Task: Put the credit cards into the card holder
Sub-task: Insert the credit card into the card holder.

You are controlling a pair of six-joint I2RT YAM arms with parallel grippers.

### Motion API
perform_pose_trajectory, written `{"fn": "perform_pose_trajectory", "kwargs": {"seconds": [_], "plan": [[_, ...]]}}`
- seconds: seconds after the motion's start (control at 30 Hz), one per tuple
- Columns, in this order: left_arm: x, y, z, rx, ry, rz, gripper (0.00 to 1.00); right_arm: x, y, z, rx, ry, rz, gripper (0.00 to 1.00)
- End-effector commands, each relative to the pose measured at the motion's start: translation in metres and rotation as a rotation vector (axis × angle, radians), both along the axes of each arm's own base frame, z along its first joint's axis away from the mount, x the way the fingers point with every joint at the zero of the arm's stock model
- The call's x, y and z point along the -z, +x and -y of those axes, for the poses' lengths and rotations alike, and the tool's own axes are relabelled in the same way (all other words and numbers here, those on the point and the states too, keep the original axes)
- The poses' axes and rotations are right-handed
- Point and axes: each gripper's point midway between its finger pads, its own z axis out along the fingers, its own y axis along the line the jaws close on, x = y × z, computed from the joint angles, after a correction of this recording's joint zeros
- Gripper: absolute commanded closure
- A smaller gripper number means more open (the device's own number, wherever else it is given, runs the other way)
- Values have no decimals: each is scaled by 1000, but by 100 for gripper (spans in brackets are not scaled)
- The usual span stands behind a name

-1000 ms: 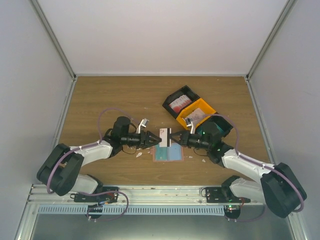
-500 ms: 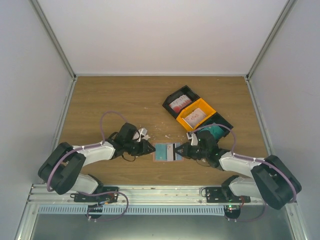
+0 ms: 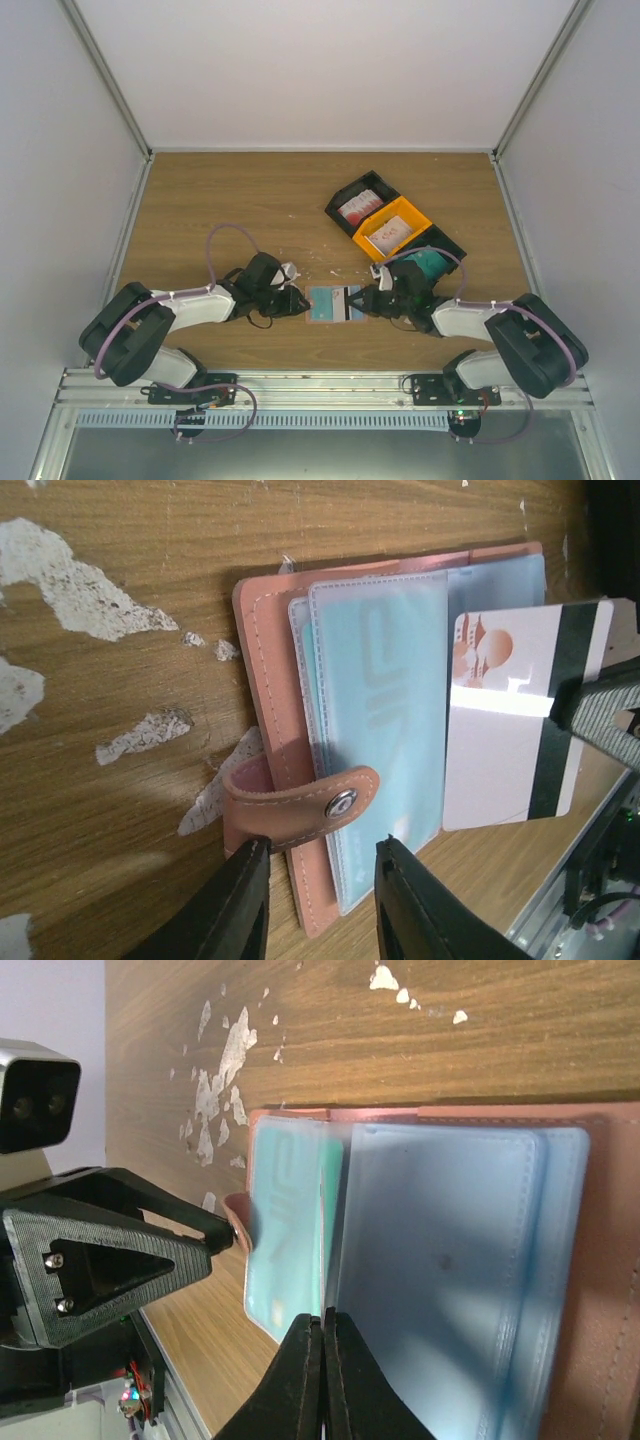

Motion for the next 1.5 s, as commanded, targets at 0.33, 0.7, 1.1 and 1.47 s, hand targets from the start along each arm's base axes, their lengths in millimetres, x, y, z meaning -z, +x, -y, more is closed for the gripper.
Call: {"fn": "perform_pose_trajectory", "kwargs": {"seconds": [0.33,0.7,1.1,1.47], "plan": [[10,-7,-3,26,47,10,60,0,20,-11,8,28,26,99],[14,-9,0,43,46,0,59,17,13,-17,-23,15,-13,100],[16,-12,1,51,48,-12,59,23,7,-31,-51,6,-64,100],[10,-9,8,66,13,11,58,27,5,-53,-91,33,-70,97]]}}
